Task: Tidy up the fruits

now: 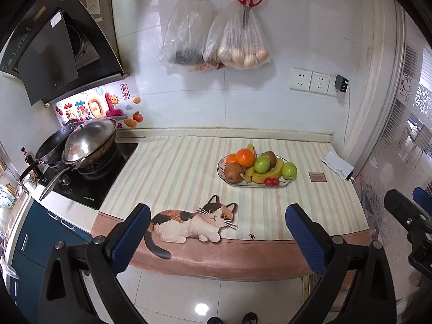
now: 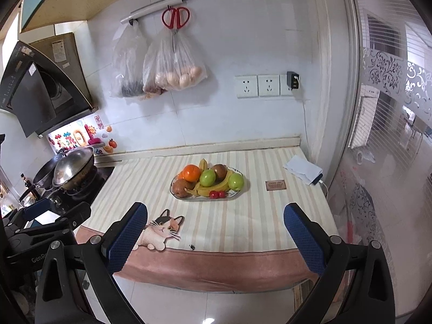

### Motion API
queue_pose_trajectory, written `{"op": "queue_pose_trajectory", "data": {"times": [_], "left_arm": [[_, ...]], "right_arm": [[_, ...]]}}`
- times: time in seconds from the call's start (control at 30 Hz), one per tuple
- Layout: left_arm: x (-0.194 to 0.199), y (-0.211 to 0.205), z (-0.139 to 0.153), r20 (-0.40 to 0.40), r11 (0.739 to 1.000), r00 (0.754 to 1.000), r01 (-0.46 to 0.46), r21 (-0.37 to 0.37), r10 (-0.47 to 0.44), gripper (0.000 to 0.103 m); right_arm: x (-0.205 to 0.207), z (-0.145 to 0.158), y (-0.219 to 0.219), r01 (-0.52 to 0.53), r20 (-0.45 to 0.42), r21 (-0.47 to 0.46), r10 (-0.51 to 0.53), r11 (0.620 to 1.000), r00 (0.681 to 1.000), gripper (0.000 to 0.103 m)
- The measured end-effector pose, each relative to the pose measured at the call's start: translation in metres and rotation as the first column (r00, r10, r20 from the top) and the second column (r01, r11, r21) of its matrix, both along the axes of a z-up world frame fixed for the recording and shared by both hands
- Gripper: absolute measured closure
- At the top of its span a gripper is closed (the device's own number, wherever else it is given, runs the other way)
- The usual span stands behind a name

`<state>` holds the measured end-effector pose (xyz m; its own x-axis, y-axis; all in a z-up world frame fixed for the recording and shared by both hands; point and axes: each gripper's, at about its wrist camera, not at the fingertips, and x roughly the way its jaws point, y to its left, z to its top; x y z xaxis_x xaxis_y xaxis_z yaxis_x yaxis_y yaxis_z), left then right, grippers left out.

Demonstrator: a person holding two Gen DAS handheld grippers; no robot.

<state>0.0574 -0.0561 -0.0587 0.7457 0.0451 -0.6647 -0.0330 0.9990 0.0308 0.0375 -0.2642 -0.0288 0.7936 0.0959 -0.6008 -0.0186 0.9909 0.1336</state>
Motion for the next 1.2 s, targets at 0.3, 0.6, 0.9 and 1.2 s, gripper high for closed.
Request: {"op": "queue_pose_trajectory", "data": {"times": [0.3, 0.6, 0.9, 1.2], "left_arm": [[0.003, -0.002, -0.005, -0.014, 1.0, 1.0, 0.003, 0.005, -0.003, 0.001], [0.002, -0.001, -0.006, -0.008, 1.0, 1.0, 0.0, 0.005, 0.0, 0.001], [0.002, 0.0, -0.005, -0.004, 1.0, 1.0, 0.001, 0.007, -0.001, 0.001], [0.002, 0.002, -0.004, -0.003, 1.0, 1.0, 0.004, 0.004, -0.004, 0.001]], "right_arm": [[0.008, -0.013, 0.004, -0.014, -0.021, 0.007, 0.014, 1.0, 1.0, 0.0], [0.007, -0.014, 0.009, -0.015, -0.022, 0.008, 0.015, 1.0, 1.0, 0.0], [0.005, -0.012, 0.011, -0.018, -0.012, 0.009, 0.018, 1.0, 1.0, 0.0], [0.005, -0.011, 0.011, -0.02, -0.013, 0.013, 0.02, 1.0, 1.0, 0.0]]}}
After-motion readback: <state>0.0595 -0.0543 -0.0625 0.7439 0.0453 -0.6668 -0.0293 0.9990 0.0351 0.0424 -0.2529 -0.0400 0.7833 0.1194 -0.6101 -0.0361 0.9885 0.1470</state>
